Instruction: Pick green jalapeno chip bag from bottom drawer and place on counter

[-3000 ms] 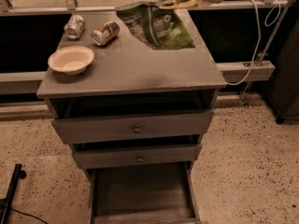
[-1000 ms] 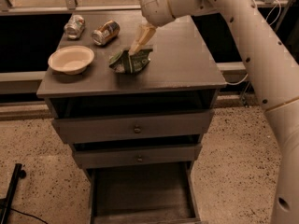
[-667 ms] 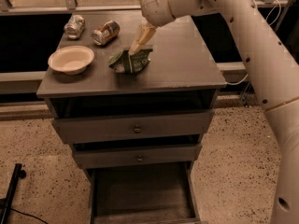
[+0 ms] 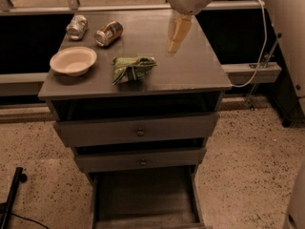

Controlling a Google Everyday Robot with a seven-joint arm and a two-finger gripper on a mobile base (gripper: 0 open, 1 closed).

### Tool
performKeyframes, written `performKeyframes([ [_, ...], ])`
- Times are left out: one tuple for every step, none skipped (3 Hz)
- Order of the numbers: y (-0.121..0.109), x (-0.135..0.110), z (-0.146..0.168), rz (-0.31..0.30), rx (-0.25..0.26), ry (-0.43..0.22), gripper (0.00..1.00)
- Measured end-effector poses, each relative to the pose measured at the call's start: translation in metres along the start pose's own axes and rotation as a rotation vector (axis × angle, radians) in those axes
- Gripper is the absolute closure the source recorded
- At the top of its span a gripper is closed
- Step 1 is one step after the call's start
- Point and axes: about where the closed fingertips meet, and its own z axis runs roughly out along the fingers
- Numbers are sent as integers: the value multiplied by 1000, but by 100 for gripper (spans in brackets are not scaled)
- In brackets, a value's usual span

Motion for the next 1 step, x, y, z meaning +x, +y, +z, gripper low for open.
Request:
performKeyframes([
  [10,4,1,14,-38,6,0],
])
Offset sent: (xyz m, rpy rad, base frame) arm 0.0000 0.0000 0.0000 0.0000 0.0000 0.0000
